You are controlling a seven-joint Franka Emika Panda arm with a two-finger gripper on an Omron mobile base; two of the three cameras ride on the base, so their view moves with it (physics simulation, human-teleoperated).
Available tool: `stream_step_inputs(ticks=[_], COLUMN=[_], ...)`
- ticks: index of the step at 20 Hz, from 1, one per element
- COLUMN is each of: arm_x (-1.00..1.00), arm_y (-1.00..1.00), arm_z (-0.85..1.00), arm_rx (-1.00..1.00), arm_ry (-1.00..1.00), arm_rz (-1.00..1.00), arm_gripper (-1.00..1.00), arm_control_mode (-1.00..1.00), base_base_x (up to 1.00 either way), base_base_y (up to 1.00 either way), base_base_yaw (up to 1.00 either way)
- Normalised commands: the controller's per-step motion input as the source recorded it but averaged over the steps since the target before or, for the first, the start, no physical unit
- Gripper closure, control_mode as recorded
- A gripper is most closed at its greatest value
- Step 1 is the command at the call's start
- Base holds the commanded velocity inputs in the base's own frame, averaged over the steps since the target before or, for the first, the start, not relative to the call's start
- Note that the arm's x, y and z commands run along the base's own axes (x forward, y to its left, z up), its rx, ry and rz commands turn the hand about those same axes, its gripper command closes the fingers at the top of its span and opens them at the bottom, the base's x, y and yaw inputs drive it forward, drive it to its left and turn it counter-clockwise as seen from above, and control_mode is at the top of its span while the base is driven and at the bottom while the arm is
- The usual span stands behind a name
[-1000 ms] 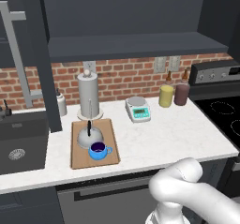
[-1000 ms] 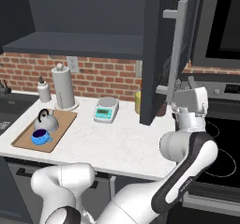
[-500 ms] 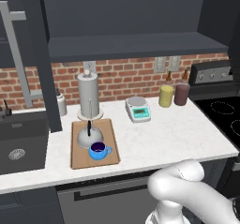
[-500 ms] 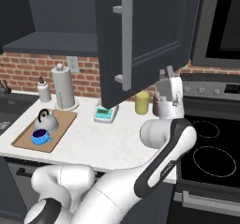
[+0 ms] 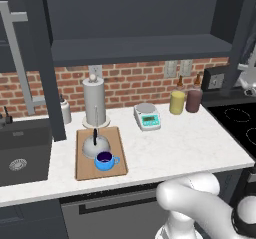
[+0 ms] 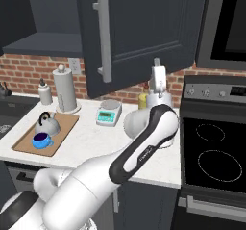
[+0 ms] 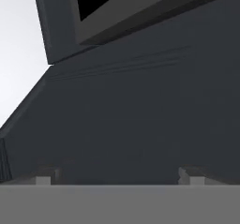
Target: Pick the kettle from the counter and place it on the tray. Then pick the mug from the cabinet and place it on the tray. Then close the cabinet doors.
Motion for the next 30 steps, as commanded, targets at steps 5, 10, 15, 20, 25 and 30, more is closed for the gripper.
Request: stream_step_inputs(ticks=[5, 10, 15, 20, 25, 30], arm_x=[0.04, 0.40, 0.75, 0.93, 0.81, 0.68], arm_y=[0.37, 0.48, 0.62, 0.69, 0.75, 0.82], arm_z=[0.44, 0.04, -0.09, -0.28, -0.40, -0.46], arm_rx=[-0.06, -0.11, -0.04, 0.00, 0.01, 0.01], arm_ry=[0.37, 0.48, 0.37, 0.17, 0.04, 0.00], arm_rz=[-0.11, -0.06, 0.00, 0.00, 0.00, 0.00], arm_gripper=[-1.00, -1.00, -1.00, -1.00, -1.00, -1.00], arm_control_mode=[-1.00, -1.00, -1.00, -1.00, -1.00, -1.00], base_base_x=[0.00, 0.00, 0.00, 0.00, 0.00, 0.00], base_base_y=[0.00, 0.00, 0.00, 0.00, 0.00, 0.00], base_base_yaw=[0.00, 0.00, 0.00, 0.00, 0.00, 0.00])
